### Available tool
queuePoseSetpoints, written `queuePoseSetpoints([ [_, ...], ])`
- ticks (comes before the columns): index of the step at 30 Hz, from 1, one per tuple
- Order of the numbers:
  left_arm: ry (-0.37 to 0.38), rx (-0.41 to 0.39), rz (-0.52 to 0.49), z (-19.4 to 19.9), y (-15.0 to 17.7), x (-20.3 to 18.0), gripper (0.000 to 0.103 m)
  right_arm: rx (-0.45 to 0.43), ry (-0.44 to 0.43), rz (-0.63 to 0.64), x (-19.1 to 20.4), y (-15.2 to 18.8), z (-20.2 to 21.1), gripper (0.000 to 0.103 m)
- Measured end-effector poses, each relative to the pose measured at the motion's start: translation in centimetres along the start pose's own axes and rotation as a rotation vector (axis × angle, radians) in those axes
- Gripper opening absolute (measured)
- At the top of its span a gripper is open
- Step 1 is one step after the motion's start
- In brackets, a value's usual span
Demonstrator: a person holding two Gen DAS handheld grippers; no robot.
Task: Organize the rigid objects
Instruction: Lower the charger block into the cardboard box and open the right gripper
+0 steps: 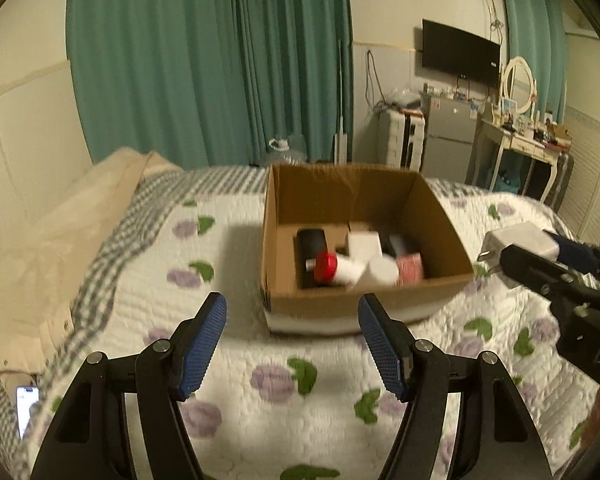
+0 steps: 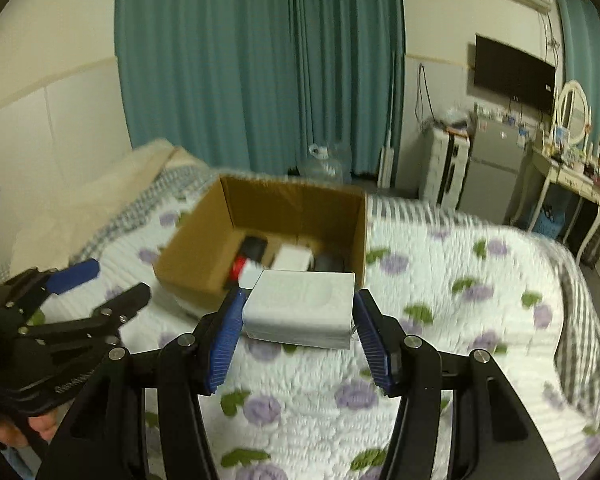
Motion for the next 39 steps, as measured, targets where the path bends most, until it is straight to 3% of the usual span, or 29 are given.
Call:
queuePoseSetpoints([
  [7,-0.02,-0.048,0.013,-1.9,-4.4,-0.1,0.071,-0.085,-0.015,0.024,-0.6,-5.0,-0.2,0.055],
  [15,-0.057,-0.078,0.034,-5.7,-7.2,-0.1,0.071,-0.089,-0.042,0.033,-1.1,-8.8,-5.6,0.055],
  [29,-0.079,-0.01,-0.026,-12.6,-6.3,-1.8,0.071,0.095,-0.042,0.005,-4.2,-7.5,-18.9,0.055],
  [35,-0.075,0.011,-0.043,-13.6,-5.8,-2.2,0.071,0.123,-0.056,-0.016,-4.7,-6.1,-20.3,0.055],
  [39,-0.069,0.02,-0.043,-13.3,-5.9,-2.5,0.071,0.091,-0.034,-0.042,-5.4,-6.3,-19.4,0.066],
])
Point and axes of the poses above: each gripper's, at about its wrist camera, not at the fingertips, and z roughly against the way its jaws point, x to its left, y to its underside, the point moved 3 cm from there along -z, roughly the way its jaws point, and after that the axes turned 8 degrees about -y, right-handed, at the moved point
